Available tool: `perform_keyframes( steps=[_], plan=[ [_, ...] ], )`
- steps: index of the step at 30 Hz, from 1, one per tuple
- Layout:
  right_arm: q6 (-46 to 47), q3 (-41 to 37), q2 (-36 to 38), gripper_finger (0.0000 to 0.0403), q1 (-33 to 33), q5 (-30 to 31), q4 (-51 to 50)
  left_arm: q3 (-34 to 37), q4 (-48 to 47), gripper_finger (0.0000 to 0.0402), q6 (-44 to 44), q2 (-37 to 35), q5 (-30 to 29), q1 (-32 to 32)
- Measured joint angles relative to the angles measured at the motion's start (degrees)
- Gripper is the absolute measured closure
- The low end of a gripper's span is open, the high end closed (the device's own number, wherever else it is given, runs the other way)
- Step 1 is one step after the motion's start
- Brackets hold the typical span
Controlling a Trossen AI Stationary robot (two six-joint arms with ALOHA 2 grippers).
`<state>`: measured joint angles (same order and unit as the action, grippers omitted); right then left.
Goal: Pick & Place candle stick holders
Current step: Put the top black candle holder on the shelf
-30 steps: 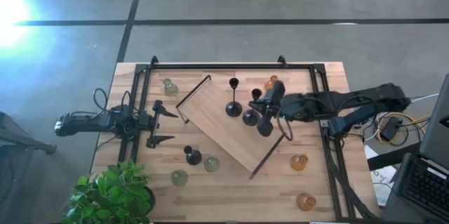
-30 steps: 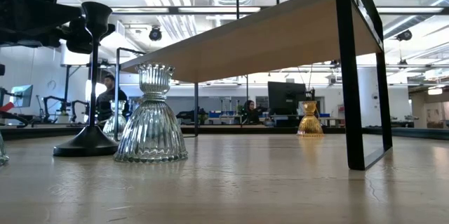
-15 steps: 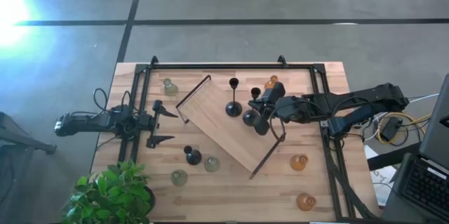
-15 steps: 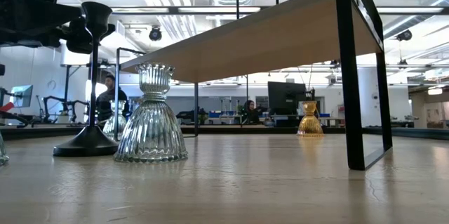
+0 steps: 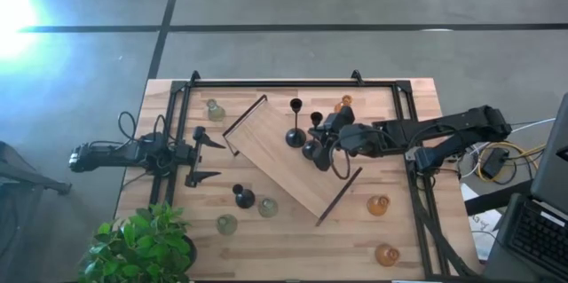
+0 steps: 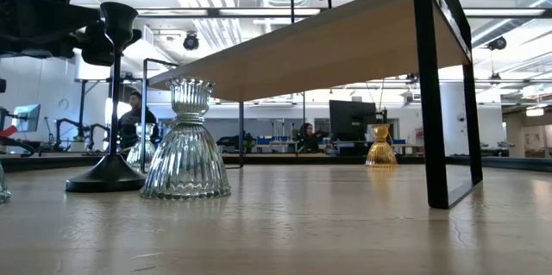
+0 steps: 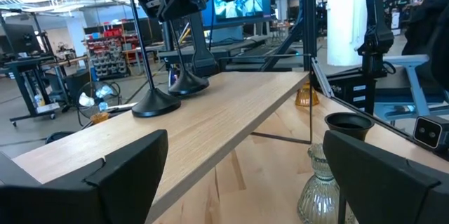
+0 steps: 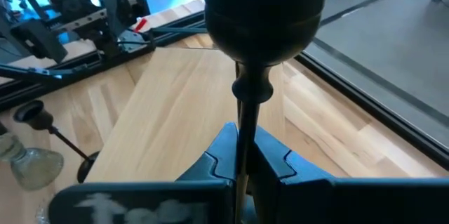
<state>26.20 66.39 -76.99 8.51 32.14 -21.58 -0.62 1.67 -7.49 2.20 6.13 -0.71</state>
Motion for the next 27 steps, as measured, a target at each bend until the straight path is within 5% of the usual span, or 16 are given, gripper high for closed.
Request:
perform_keyframes(
  steps=[27],
  plan=[
    [-0.7, -0.4, 0.0, 0.0394, -2.6, -3.6, 0.0, 0.0, 0.0, 0.0019, 0.0, 0.0, 0.0, 0.0]
  ],
)
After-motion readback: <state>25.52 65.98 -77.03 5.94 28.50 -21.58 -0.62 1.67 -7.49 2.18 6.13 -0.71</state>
